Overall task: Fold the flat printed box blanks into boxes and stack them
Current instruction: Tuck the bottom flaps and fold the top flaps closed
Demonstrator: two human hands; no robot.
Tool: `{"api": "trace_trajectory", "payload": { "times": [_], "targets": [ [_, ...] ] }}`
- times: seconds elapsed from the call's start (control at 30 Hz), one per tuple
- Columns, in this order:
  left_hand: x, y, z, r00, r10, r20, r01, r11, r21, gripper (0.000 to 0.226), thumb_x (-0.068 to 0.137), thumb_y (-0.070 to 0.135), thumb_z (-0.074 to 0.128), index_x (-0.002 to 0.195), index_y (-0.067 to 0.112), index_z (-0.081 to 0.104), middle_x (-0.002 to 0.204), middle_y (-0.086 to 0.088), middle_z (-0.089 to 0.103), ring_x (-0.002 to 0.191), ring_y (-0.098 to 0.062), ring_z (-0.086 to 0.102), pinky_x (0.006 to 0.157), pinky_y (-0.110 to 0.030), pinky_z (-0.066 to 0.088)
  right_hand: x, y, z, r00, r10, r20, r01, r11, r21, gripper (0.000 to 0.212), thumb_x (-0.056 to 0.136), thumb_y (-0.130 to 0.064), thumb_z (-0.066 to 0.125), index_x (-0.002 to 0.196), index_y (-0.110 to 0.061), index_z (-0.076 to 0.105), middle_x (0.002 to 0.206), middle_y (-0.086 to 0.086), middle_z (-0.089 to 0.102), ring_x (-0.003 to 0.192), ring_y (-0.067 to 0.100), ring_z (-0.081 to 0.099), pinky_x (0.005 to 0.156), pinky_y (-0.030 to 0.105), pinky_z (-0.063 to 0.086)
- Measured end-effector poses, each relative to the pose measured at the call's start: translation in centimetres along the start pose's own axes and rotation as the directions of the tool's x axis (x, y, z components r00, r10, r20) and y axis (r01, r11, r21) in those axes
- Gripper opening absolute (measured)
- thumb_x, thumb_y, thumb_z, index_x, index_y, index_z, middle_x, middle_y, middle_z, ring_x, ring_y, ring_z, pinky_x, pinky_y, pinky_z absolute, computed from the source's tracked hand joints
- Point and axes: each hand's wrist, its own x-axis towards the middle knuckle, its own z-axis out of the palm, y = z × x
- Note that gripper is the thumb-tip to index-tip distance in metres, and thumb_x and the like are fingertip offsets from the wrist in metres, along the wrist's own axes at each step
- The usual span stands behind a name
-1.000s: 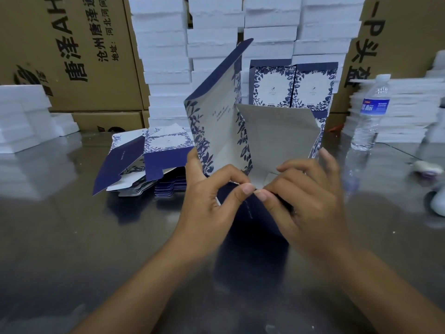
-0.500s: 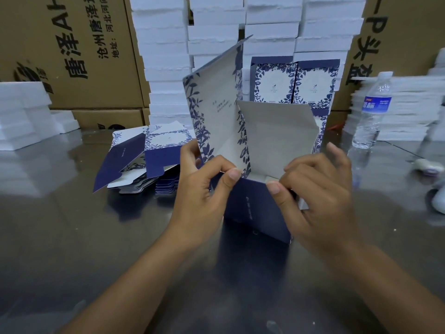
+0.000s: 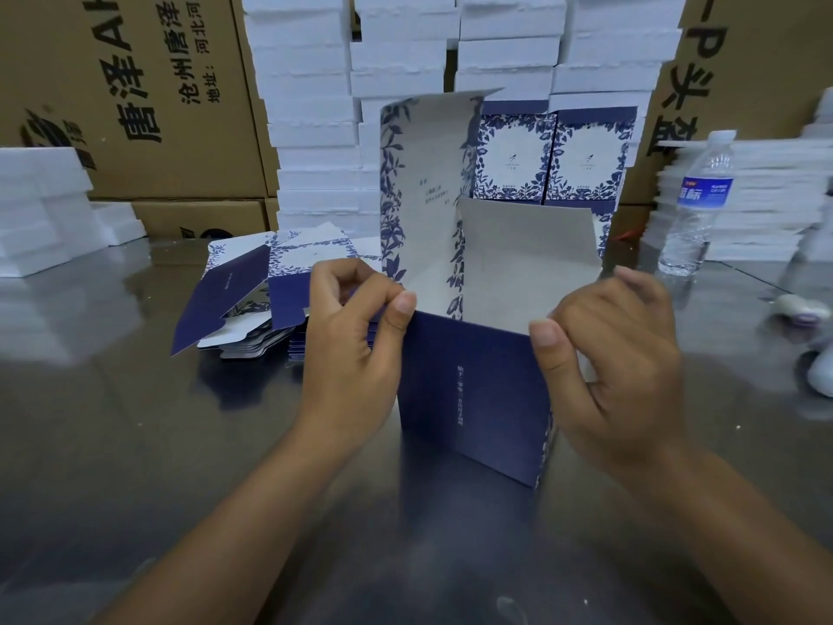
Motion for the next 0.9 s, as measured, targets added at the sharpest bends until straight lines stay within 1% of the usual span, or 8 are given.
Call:
{"api": "trace_trajectory", "payload": {
  "times": [0.23, 0.3, 0.4, 0.5, 0.6, 0.7, 0.83, 0.9],
  "targets": [
    [0.1, -0.3, -0.2, 0.998, 0.047, -0.032, -0.045, 0.998, 0.054, 0.022, 0.093, 0.017, 0.049, 0.082, 0.004, 0.064, 0.096, -0.006, 0.044, 0.09, 0.008, 0.039, 0.081, -0.008, 0.033, 0.1, 0.1, 0.1, 1.0, 0.006, -0.002, -0.006, 1.0, 0.011, 0.047, 0.1, -0.02, 0.033, 0.058, -0.004, 0.048, 0.058, 0.002, 0.04, 0.061, 0.018, 0.036, 0.086, 0.033, 0.033],
    [0.1, -0.3, -0.3, 0.997, 0.061, -0.04, -0.058, 0.995, 0.079, 0.023, 0.093, 0.015, 0.049, 0.081, 0.002, 0.063, 0.093, -0.006, 0.044, 0.085, 0.0, 0.04, 0.078, -0.008, 0.033, 0.1, 0.0, 0.0, 1.0, 0.006, 0.008, -0.006, 1.0, 0.02, 0.047, 0.1, -0.02, 0.033, 0.058, -0.004, 0.048, 0.058, 0.002, 0.039, 0.061, 0.018, 0.035, 0.085, 0.035, 0.033],
    [0.2, -0.3, -0.3, 0.998, 0.059, -0.031, -0.056, 0.995, 0.083, 0.022, 0.093, 0.015, 0.049, 0.077, 0.005, 0.061, 0.089, -0.005, 0.042, 0.08, 0.003, 0.038, 0.075, -0.007, 0.032, 0.2, -0.1, 0.0, 1.0, -0.017, 0.015, 0.017, 0.999, 0.029, 0.049, 0.1, -0.019, 0.033, 0.058, -0.002, 0.05, 0.058, 0.002, 0.042, 0.062, 0.018, 0.038, 0.084, 0.036, 0.034],
    [0.3, -0.4, -0.4, 0.999, 0.042, -0.009, -0.042, 0.998, 0.044, 0.019, 0.094, 0.016, 0.046, 0.077, 0.015, 0.055, 0.082, 0.002, 0.042, 0.08, 0.008, 0.041, 0.073, -0.007, 0.033, 0.2, -0.1, -0.2, 1.0, -0.017, 0.017, 0.015, 0.997, 0.069, 0.046, 0.098, -0.019, 0.036, 0.061, -0.001, 0.057, 0.061, 0.006, 0.055, 0.068, 0.021, 0.05, 0.083, 0.036, 0.036],
    [0.4, -0.7, -0.5, 0.999, -0.036, -0.014, 0.036, 0.999, -0.008, 0.019, 0.095, 0.022, 0.043, 0.078, 0.019, 0.052, 0.08, 0.008, 0.048, 0.076, 0.002, 0.045, 0.069, -0.012, 0.035, 0.4, -0.1, -0.5, 0.993, 0.117, -0.001, -0.115, 0.977, 0.182, 0.031, 0.094, -0.016, 0.037, 0.083, -0.004, 0.062, 0.082, 0.0, 0.059, 0.084, 0.017, 0.054, 0.08, 0.034, 0.039],
    [0.5, -0.8, -0.4, 0.99, -0.14, -0.025, 0.137, 0.986, -0.094, 0.022, 0.094, 0.029, 0.042, 0.08, 0.017, 0.055, 0.08, 0.005, 0.054, 0.074, -0.01, 0.049, 0.068, -0.024, 0.039, 0.4, 0.2, -0.4, 0.958, 0.284, -0.046, -0.263, 0.928, 0.264, 0.016, 0.095, -0.02, 0.038, 0.1, -0.014, 0.052, 0.095, 0.001, 0.053, 0.091, 0.017, 0.053, 0.084, 0.023, 0.039],
    [0.7, -0.8, -0.6, 0.967, -0.248, -0.056, 0.231, 0.95, -0.208, 0.018, 0.099, 0.025, 0.045, 0.089, 0.017, 0.058, 0.083, 0.014, 0.059, 0.074, 0.006, 0.052, 0.069, -0.011, 0.038, 0.3, 0.9, 0.1, 0.853, 0.522, -0.025, -0.48, 0.801, 0.358, 0.01, 0.094, -0.027, 0.04, 0.096, -0.019, 0.045, 0.092, -0.001, 0.054, 0.087, 0.003, 0.051, 0.081, 0.013, 0.037],
    [0.8, -0.7, -0.6, 0.954, -0.296, -0.041, 0.275, 0.923, -0.269, 0.016, 0.098, 0.027, 0.047, 0.093, 0.017, 0.059, 0.085, 0.017, 0.06, 0.077, 0.007, 0.052, 0.072, -0.012, 0.04, 0.6, 1.1, 0.2, 0.773, 0.633, 0.04, -0.589, 0.694, 0.413, 0.012, 0.092, -0.035, 0.04, 0.087, -0.025, 0.045, 0.084, -0.005, 0.054, 0.08, 0.0, 0.05, 0.076, 0.012, 0.037]
  ]
}}
